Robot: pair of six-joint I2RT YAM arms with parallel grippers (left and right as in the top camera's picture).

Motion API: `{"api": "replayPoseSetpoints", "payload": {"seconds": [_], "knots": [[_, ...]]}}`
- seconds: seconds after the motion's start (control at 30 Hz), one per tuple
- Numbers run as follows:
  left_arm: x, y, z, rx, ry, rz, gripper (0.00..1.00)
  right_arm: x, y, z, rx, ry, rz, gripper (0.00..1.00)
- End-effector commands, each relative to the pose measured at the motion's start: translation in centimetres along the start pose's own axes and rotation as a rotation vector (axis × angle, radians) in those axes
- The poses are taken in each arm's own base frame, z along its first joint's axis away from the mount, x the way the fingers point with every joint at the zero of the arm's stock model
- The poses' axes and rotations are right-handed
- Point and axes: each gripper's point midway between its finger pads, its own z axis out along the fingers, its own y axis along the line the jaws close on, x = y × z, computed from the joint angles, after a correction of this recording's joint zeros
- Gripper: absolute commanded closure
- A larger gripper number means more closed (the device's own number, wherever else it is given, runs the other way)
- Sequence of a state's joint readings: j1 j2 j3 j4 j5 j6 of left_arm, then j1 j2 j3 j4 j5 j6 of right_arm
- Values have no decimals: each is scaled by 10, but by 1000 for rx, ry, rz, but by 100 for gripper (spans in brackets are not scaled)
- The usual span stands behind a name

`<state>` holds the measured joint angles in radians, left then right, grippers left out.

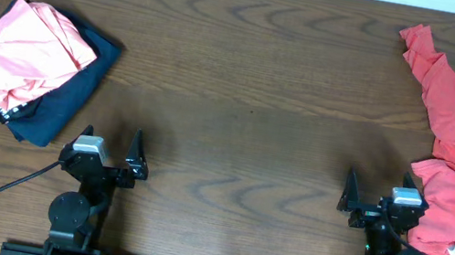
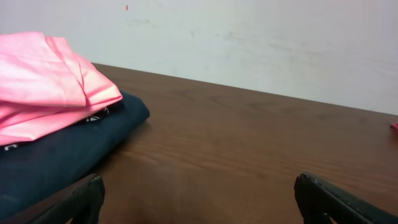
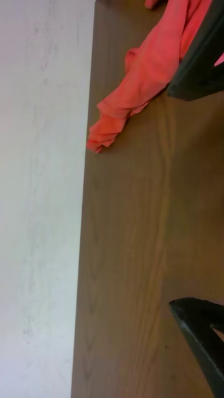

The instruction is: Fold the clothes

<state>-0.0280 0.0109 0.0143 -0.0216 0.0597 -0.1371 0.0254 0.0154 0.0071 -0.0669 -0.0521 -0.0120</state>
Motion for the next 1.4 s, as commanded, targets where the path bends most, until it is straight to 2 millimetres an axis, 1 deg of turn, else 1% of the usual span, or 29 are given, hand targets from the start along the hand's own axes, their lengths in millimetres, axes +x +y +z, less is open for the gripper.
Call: {"api": "replayPoseSetpoints", "payload": {"seconds": [0.0, 0.37, 0.43, 0.57, 0.63, 0.77, 0.87, 0.97, 1.07, 1.1, 1.23, 1.3, 1.37], "knots": [[13, 4, 0, -15, 43, 4, 2, 1, 1, 0, -5, 1, -12, 1], [12, 2, 0, -7, 44, 0, 2, -1, 1, -1, -3, -2, 1, 1], [11, 2, -3, -8, 64, -1, 2, -5, 1, -1, -3, -6, 7, 1], [9, 1, -8, -25, 143, -2, 2, -7, -1, -2, 7, 41, 35, 1], [2, 0, -11, -34, 189, -4, 2, -6, -7, -1, 44, 95, 82, 1], [-16, -4, -13, -57, 294, -11, 2, -8, -8, 4, 55, 217, 107, 1], [-26, -6, -12, -82, 415, -12, 2, -11, -8, 14, 59, 346, 108, 1], [-31, -7, -12, -114, 567, -14, 2, -7, -12, 27, 76, 514, 114, 1], [-35, -8, -13, -144, 709, -16, 2, 2, -22, 40, 112, 716, 131, 1], [-36, -8, -13, -152, 746, -16, 2, 3, -25, 43, 124, 756, 135, 1], [-36, -8, -7, -174, 850, -18, 2, 10, -45, 73, 180, 855, 157, 1], [-31, -7, -4, -180, 879, -18, 2, 19, -63, 85, 245, 869, 150, 1], [-25, -6, -1, -186, 907, -19, 2, 34, -94, 87, 394, 891, 141, 12]]}}
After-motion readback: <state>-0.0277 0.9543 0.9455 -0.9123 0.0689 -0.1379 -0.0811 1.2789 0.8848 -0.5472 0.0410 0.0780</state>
